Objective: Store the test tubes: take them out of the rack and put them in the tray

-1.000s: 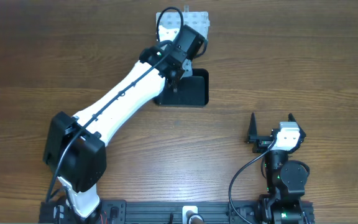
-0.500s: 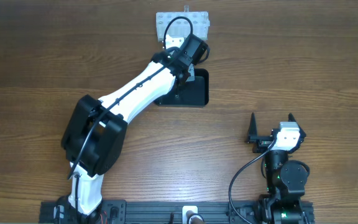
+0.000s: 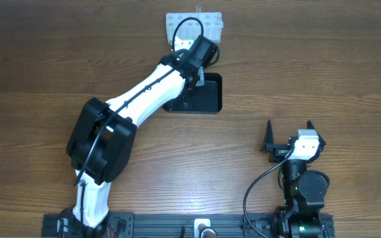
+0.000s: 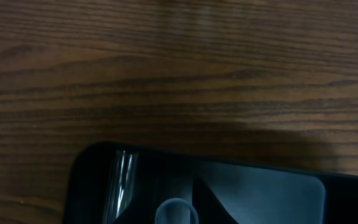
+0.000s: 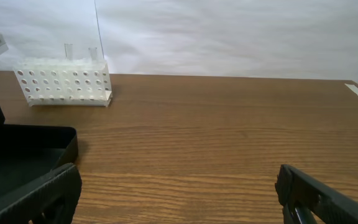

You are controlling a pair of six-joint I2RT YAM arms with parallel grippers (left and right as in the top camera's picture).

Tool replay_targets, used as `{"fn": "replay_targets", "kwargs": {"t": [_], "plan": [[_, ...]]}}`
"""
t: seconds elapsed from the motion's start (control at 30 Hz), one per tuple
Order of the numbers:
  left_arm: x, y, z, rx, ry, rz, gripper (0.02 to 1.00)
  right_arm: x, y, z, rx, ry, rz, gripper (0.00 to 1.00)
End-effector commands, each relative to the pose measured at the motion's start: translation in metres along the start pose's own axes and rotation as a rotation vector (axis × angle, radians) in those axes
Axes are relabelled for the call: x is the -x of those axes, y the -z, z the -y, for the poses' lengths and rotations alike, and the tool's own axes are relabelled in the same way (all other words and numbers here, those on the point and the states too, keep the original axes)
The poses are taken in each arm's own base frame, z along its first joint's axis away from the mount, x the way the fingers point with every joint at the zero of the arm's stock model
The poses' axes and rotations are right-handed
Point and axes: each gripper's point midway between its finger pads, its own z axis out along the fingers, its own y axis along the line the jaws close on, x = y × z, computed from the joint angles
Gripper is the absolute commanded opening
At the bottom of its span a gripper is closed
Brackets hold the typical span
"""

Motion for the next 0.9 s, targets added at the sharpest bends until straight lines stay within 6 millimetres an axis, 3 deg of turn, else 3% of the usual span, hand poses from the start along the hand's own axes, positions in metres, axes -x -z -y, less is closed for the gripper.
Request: {"fn": "replay_targets", "kwargs": {"t": [0.03,0.33,0.53,0.6,0.67,0.8,0.87,0.9], "plan": [[-0.009,-0.018,-0.008,0.038,-0.027,-0.03,0.143,-0.003,0.0,0.001,-0.001,0.001,-0.005,0.991],[-0.019,-0.033,-0.012,0.062,-0.037,-0.059,0.174,-0.003,0.0,0.001,-0.001,0.001,-0.005,0.993],[-0.016,-0.032,-0.014,0.062,-0.029,-0.054,0.299,-0.003,0.0,0.001,-0.001,0.0,-0.005,0.993],[-0.006,-0.019,-0.012,0.048,-0.023,-0.025,0.373,-0.003,0.0,0.001,-0.001,0.001,-0.005,0.991],[0.005,-0.001,-0.008,0.019,-0.043,0.01,0.389,-0.003,0.0,0.001,-0.001,0.001,-0.005,0.991],[0.038,0.061,0.0,-0.035,-0.078,0.147,0.432,-0.003,0.0,0.001,-0.001,0.001,-0.005,0.993],[0.057,0.103,-0.002,-0.046,-0.07,0.247,0.498,-0.003,0.0,0.001,-0.001,0.001,-0.005,0.991],[0.075,0.15,-0.008,-0.052,-0.068,0.357,0.573,-0.003,0.0,0.001,-0.001,0.001,-0.005,0.991]]}}
